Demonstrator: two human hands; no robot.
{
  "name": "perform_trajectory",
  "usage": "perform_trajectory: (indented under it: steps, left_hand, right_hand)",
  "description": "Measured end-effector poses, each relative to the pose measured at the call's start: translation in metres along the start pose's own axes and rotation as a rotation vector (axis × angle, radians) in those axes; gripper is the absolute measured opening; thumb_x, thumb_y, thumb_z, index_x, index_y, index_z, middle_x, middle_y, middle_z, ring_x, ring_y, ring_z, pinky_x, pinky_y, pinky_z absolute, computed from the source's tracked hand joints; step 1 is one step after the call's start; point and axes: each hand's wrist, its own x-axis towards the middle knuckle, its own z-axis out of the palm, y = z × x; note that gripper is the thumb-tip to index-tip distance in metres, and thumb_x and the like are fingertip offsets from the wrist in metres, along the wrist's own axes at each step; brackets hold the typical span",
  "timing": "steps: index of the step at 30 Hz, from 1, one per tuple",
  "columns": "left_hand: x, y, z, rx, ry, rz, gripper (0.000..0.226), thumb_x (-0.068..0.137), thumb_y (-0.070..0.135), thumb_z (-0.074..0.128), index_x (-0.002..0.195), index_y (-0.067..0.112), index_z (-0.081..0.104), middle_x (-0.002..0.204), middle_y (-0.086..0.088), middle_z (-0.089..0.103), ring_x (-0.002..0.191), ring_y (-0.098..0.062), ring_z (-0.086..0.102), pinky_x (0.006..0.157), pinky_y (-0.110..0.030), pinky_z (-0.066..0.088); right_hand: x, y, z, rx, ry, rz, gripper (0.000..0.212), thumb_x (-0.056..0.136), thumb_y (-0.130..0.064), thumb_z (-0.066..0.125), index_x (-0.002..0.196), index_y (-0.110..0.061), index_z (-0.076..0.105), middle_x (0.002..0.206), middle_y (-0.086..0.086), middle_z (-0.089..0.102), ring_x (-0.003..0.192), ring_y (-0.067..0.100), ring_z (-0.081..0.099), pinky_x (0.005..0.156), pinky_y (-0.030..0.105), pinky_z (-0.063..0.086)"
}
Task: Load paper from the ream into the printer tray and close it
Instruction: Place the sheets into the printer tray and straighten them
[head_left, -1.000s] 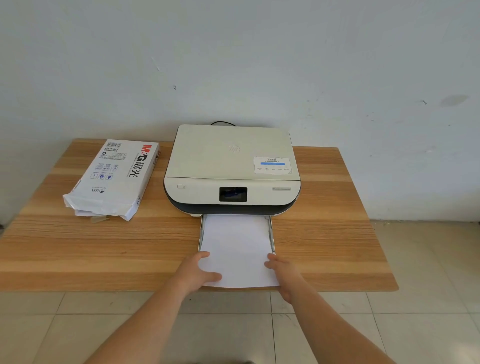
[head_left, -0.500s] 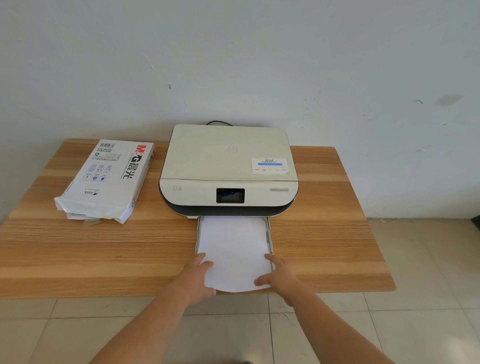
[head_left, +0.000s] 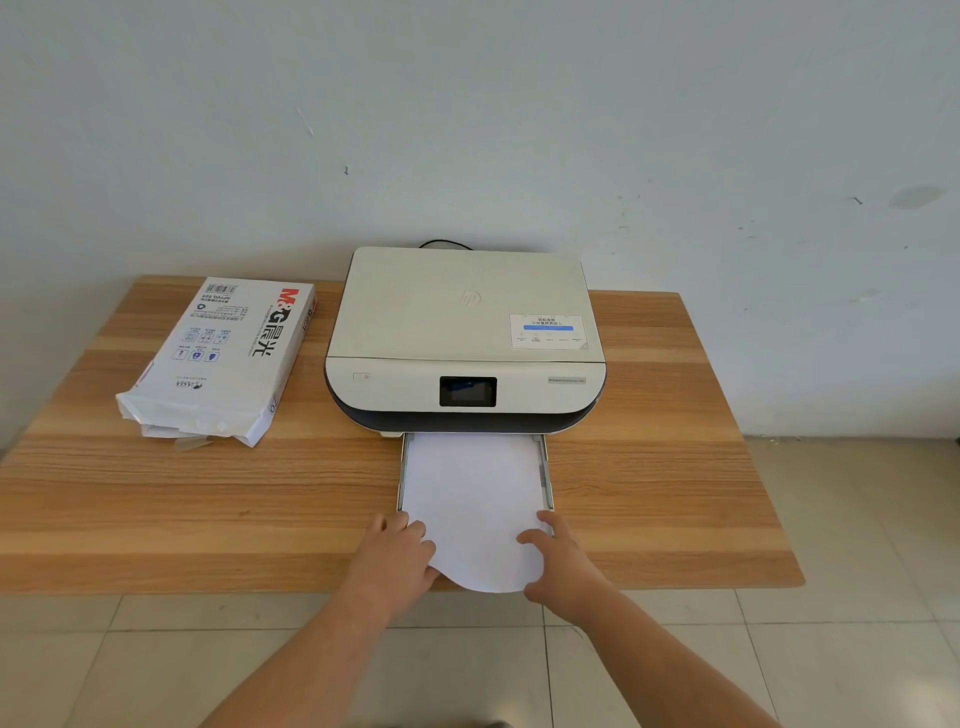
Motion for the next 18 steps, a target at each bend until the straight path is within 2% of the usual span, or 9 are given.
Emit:
perform_trajectory:
  steps: [5, 9, 11, 13, 18]
  left_hand:
    - [0.001, -0.002, 0.008, -0.021, 0.025, -0.014, 0.04, 0.098, 0.045, 0.033, 0.111, 0.021, 0.062, 0.114, 0.003, 0.059, 0.113, -0.021, 0.044, 0.091, -0.04, 0.028]
    - [0.0, -0.005, 0.013, -0.062, 0.07, 0.001, 0.044, 0.097, 0.043, 0.025, 0.108, 0.023, 0.063, 0.112, 0.005, 0.06, 0.108, -0.019, 0.049, 0.09, -0.039, 0.032]
    - [0.0, -0.007, 0.013, -0.097, 0.102, -0.006, 0.04, 0.096, 0.041, 0.028, 0.106, 0.024, 0.063, 0.112, 0.005, 0.061, 0.107, -0.019, 0.052, 0.09, -0.038, 0.035]
    - [0.002, -0.009, 0.013, -0.136, 0.084, 0.003, 0.031, 0.097, 0.038, 0.037, 0.11, 0.023, 0.061, 0.117, 0.004, 0.058, 0.111, -0.019, 0.05, 0.094, -0.037, 0.035]
    - [0.007, -0.014, 0.011, -0.164, 0.04, 0.012, 0.03, 0.095, 0.038, 0.041, 0.113, 0.022, 0.059, 0.125, 0.003, 0.054, 0.116, -0.019, 0.048, 0.097, -0.038, 0.036]
  right_hand:
    - [0.0, 0.002, -0.001, -0.156, 0.009, -0.055, 0.061, 0.08, -0.01, 0.067, 0.134, -0.028, 0.047, 0.156, -0.006, 0.007, 0.141, 0.02, 0.018, 0.106, 0.025, 0.037]
    - [-0.001, 0.001, -0.007, -0.315, 0.016, -0.098, 0.049, 0.088, -0.016, 0.057, 0.135, -0.027, 0.051, 0.155, -0.008, 0.019, 0.141, 0.016, 0.019, 0.101, 0.03, 0.043]
    - [-0.002, 0.001, -0.009, -0.368, 0.037, -0.133, 0.047, 0.089, -0.022, 0.054, 0.136, -0.026, 0.051, 0.154, -0.008, 0.024, 0.14, 0.016, 0.021, 0.102, 0.032, 0.043]
    - [-0.001, 0.003, -0.01, -0.385, 0.06, -0.157, 0.045, 0.091, -0.026, 0.051, 0.136, -0.027, 0.051, 0.154, -0.008, 0.026, 0.14, 0.016, 0.021, 0.106, 0.033, 0.038]
    - [0.005, 0.012, -0.012, -0.323, 0.076, -0.157, 0.039, 0.098, -0.023, 0.046, 0.137, -0.025, 0.05, 0.153, -0.009, 0.028, 0.14, 0.012, 0.022, 0.107, 0.025, 0.035]
